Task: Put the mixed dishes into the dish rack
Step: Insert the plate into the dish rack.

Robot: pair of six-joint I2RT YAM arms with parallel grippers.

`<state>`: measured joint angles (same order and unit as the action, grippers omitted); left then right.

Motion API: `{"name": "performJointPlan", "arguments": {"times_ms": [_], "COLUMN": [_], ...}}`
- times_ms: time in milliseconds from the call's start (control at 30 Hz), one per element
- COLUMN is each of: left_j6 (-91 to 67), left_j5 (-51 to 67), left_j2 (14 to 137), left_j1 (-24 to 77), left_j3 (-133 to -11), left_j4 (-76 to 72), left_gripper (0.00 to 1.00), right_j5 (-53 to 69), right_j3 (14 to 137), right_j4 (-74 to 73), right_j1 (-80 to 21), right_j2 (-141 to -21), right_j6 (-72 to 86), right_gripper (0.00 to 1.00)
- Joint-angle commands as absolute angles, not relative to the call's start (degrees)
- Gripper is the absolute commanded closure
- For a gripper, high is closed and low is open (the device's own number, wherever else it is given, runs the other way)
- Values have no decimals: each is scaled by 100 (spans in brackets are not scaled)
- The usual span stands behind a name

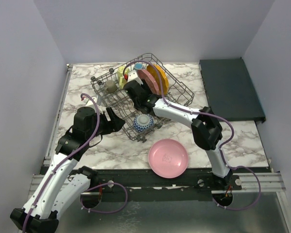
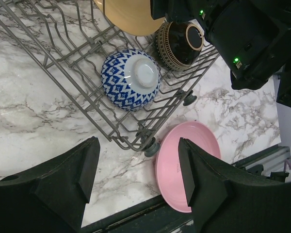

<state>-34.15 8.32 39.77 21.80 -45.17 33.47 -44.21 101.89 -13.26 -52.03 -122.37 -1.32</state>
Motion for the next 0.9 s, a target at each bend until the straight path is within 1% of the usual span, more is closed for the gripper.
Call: {"name": "performJointPlan", "arguments": {"times_ms": [0,133,267,367,567,867], "left_j6": [-3331,-3331,-3322,-3322,-3322,-3322], "left_j5": [940,940,949,969,983,993], "left_j2": [3989,3988,4008,4014,4033,4040], "left_j1": [2145,2136,2127,2120,2109,2099], "left_j3": [-4422,-4421,-4421,-4421,-4421,-4421], "left_j4": [3243,3243,3240,3243,3239,3242], "left_gripper": [28,28,28,28,28,28], "right_j5": [-4488,-4487,-4411,-4281,-3550,-2785], "right_j3": [10262,10318,10297,10249,10417,10371], "right_j4": [-1359,-1397,-1424,-1445,-1904,-2121], "right_j1": [-5177,-5177,-5177,-5181,-5185,-5186], "right_j2": [-12173,-12090,-11948,-11804,-11568,-10982], "right_j6": [-77,-47,-18,255,770,1222], "right_gripper": [45,38,30,25,22,19]}}
